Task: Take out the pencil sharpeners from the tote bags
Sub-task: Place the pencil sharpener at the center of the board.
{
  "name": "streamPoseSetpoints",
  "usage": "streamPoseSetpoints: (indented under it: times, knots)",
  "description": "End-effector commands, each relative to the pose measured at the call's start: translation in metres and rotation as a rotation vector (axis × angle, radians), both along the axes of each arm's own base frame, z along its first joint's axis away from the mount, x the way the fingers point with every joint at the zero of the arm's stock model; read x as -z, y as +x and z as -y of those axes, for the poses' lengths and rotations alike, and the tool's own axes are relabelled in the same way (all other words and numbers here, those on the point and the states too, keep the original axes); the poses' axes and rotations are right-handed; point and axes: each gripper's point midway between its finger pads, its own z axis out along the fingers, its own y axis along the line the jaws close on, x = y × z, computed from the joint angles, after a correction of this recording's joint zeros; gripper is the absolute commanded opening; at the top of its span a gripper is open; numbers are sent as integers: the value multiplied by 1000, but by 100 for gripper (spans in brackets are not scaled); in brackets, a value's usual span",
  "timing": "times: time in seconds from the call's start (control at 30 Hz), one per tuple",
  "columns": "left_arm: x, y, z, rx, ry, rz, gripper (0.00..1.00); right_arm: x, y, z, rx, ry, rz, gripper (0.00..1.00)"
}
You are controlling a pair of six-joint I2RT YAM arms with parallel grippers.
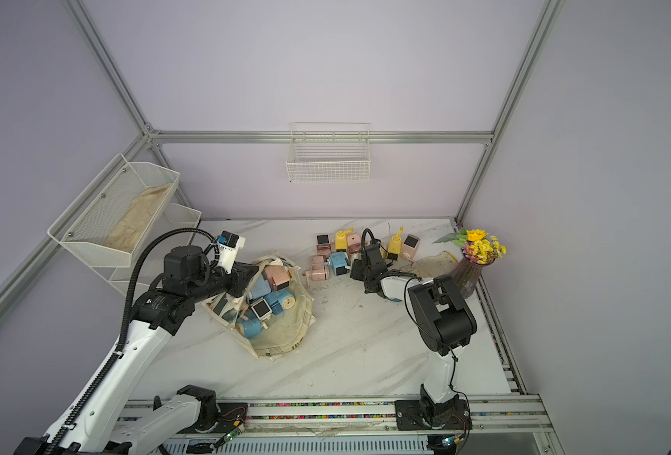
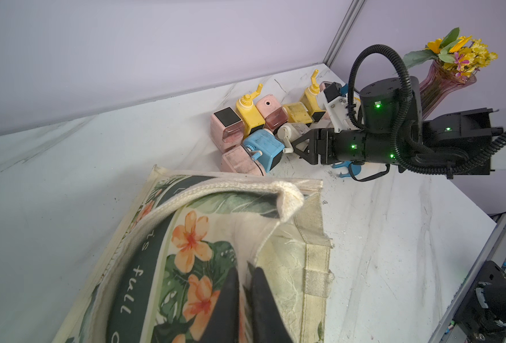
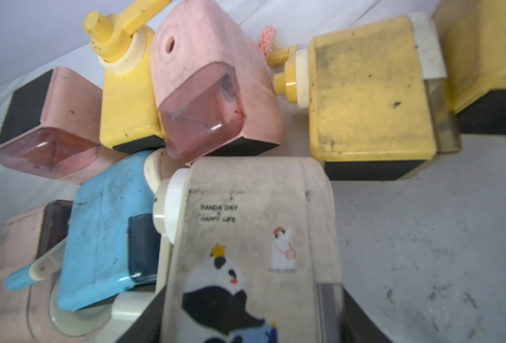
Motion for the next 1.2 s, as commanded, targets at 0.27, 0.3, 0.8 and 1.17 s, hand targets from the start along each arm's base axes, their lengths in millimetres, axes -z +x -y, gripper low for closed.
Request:
streamPoseSetpoints:
  times: [0.27,0.3,0.8,1.17]
  knots:
    - [1,0,-3,-17,0,10,12,-2,7,-9,-49,3,15,67]
    - [1,1,-3,-17,-1,11,12,-1,6,-9,-50,2,14,70]
    - [2,1,-4,-17,4,12,12,-61,-10,-8,-62,30,104,85]
    - [0,0,-4,-17,1,14,8,-243,-132,-113,-540,280,505,67]
